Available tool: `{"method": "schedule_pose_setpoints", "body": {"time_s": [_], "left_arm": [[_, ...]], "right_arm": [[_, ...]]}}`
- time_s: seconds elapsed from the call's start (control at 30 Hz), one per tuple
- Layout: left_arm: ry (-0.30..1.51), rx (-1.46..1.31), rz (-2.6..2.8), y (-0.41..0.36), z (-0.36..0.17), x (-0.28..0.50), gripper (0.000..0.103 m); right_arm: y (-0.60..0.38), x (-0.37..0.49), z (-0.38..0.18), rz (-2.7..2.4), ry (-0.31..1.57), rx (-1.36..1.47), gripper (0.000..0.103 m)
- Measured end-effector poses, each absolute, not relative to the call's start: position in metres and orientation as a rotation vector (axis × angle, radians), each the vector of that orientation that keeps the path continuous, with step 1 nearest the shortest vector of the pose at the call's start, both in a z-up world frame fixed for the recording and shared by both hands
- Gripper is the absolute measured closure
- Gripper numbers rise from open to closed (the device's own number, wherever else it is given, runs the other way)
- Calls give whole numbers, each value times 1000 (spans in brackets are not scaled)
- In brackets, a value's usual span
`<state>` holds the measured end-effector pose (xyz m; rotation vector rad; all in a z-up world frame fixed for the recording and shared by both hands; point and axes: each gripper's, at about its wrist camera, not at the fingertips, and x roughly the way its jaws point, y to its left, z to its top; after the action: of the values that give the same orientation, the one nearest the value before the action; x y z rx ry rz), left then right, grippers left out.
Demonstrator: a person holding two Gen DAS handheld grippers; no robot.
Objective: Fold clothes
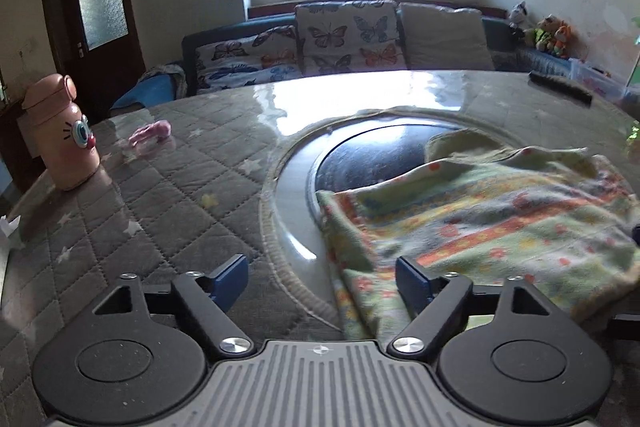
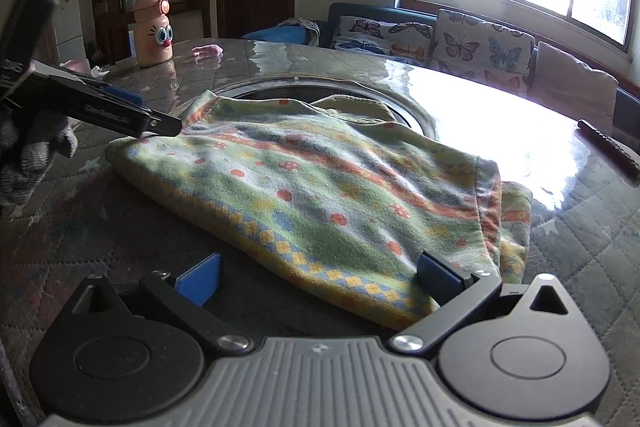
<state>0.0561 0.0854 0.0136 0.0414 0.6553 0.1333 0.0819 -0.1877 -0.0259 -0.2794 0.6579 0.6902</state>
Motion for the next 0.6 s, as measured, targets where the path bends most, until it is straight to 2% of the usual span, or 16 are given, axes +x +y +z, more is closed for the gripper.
{"method": "schedule_pose_setpoints", "body": {"time_s": [0.1,0.4,0.6], "left_arm": [[642,59,105,75,15,50,3],[672,62,133,79,2,43,1],[671,47,138,83,-1,37,0]], "right_arm": [[-189,83,-26,691,658,-278,0],[-185,82,-19,685,674,-293,0],[-175,89,0,690,612,-237,0]]}}
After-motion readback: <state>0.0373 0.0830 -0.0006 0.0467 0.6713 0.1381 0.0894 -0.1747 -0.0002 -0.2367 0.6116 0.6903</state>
